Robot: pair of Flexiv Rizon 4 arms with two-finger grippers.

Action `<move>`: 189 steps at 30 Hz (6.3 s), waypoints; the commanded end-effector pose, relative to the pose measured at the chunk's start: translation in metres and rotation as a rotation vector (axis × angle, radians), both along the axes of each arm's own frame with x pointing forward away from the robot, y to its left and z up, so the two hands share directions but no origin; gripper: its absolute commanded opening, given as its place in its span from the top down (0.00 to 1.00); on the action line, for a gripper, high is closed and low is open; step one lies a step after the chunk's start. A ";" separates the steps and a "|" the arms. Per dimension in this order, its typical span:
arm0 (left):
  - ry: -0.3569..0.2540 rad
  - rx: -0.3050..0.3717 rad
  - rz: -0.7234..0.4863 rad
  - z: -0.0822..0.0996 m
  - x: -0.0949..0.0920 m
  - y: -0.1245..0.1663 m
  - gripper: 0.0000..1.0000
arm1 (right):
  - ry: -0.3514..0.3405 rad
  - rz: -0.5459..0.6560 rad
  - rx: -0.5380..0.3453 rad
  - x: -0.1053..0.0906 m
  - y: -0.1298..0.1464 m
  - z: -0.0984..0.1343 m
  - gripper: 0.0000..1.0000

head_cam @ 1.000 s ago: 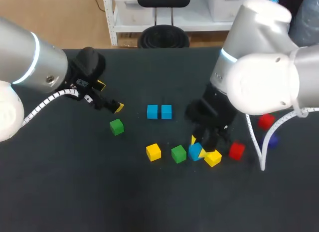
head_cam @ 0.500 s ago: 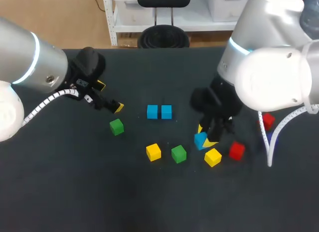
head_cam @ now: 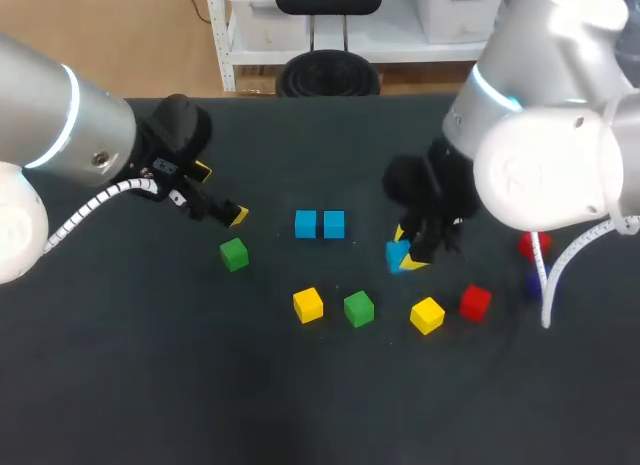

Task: Place the blue cubes, place green cubes on the blue cubes, place the yellow cubes on the green cubes, then place the red cubes on the yellow cubes, and place purple cube on the red cubes.

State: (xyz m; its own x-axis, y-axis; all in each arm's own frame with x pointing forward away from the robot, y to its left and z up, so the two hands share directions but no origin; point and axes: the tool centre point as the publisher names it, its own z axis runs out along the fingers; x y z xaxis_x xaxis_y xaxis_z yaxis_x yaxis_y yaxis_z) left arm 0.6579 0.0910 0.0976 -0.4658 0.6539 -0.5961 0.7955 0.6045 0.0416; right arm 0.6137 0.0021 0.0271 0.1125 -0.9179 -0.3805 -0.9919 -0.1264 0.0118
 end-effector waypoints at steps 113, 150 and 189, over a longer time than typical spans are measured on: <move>0.000 0.005 0.005 0.000 -0.001 -0.001 0.00 | -0.071 -0.106 0.074 0.089 0.040 -0.038 0.00; 0.000 0.005 0.005 0.000 -0.001 -0.001 0.00 | -0.091 -0.018 0.120 0.010 -0.003 0.050 0.00; 0.000 0.005 0.005 0.000 -0.001 -0.001 0.00 | 0.070 0.312 0.086 -0.051 0.044 0.008 0.00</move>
State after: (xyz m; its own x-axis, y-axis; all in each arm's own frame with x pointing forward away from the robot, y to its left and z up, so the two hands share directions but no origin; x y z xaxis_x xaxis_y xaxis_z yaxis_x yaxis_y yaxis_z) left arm 0.6579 0.0911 0.0976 -0.4658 0.6539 -0.5962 0.7955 0.6045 0.0416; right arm 0.5604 0.0410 0.0397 0.3517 -0.8088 -0.4714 -0.9058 -0.4211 0.0467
